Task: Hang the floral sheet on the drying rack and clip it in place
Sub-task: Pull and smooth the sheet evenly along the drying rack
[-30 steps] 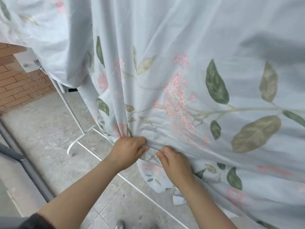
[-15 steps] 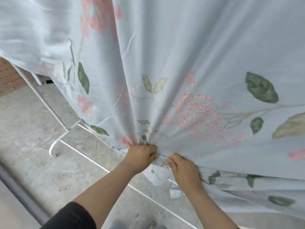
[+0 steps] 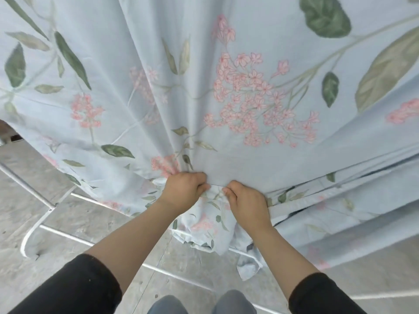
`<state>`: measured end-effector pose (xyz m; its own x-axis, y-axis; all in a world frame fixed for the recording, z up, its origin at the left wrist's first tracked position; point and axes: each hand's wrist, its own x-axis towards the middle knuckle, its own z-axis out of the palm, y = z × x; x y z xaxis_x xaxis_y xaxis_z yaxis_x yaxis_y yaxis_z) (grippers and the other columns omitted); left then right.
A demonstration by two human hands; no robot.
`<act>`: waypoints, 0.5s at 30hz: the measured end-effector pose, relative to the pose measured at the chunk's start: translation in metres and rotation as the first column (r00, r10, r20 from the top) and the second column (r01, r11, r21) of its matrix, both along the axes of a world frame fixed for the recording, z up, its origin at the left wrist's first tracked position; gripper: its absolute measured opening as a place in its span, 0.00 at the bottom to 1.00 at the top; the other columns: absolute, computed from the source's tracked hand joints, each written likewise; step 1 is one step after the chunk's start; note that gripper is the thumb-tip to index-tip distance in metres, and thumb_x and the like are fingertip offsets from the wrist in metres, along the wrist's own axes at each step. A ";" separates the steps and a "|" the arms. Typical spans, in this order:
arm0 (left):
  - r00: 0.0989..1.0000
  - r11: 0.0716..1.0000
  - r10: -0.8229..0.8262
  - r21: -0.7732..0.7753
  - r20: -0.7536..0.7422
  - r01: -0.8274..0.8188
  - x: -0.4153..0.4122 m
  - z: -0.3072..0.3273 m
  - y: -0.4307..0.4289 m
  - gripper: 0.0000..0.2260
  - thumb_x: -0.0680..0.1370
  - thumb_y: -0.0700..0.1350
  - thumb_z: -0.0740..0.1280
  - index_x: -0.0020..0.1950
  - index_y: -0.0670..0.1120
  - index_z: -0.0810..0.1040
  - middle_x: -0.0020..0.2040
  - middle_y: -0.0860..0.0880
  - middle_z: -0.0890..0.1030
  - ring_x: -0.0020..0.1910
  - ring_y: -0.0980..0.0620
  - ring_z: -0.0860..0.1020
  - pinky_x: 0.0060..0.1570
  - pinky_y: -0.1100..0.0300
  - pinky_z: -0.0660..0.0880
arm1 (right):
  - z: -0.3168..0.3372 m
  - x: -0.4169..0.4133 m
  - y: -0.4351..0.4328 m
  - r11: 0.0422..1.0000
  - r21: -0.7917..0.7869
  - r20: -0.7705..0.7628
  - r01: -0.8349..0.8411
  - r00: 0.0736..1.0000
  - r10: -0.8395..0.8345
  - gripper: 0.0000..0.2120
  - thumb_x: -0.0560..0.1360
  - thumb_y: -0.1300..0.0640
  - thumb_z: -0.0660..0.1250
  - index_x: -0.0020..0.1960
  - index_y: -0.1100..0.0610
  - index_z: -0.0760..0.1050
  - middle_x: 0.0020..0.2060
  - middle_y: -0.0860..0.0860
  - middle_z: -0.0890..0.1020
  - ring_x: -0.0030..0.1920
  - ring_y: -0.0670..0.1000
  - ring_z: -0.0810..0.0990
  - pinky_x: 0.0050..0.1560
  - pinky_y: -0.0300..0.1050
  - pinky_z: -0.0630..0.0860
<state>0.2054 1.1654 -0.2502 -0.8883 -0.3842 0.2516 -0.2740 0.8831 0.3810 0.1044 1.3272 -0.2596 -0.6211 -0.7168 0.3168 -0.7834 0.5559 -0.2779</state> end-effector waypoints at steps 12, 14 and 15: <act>0.937 0.969 -0.093 -0.247 -0.336 0.008 -0.040 -0.090 -0.037 0.13 0.77 0.53 0.60 0.39 0.46 0.75 0.33 0.47 0.78 0.35 0.43 0.76 0.31 0.56 0.65 | -0.069 -0.028 -0.027 0.993 -0.121 -0.211 -0.014 0.977 -0.012 0.15 0.81 0.46 0.57 0.45 0.56 0.73 0.36 0.56 0.81 0.40 0.61 0.79 0.36 0.50 0.70; 0.912 0.959 -0.123 -0.285 -0.392 0.007 -0.041 -0.109 -0.044 0.14 0.75 0.54 0.58 0.39 0.45 0.74 0.32 0.48 0.78 0.34 0.43 0.76 0.31 0.55 0.67 | -0.087 -0.026 -0.033 0.989 -0.148 -0.252 -0.021 0.968 -0.017 0.15 0.81 0.46 0.56 0.46 0.56 0.73 0.36 0.56 0.81 0.41 0.62 0.79 0.37 0.51 0.71; 0.899 0.954 -0.135 -0.299 -0.416 0.005 -0.040 -0.118 -0.047 0.15 0.75 0.54 0.58 0.38 0.45 0.74 0.31 0.47 0.77 0.33 0.43 0.76 0.31 0.55 0.68 | -0.095 -0.025 -0.036 0.987 -0.157 -0.270 -0.025 0.963 -0.019 0.15 0.81 0.46 0.56 0.46 0.56 0.73 0.37 0.56 0.81 0.42 0.62 0.79 0.38 0.52 0.72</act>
<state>0.1659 1.1179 -0.3681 -0.6904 -0.1794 0.7009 -0.0756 0.9813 0.1768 0.0795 1.2908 -0.3548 -0.4946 -0.6460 0.5814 -0.8429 0.5197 -0.1396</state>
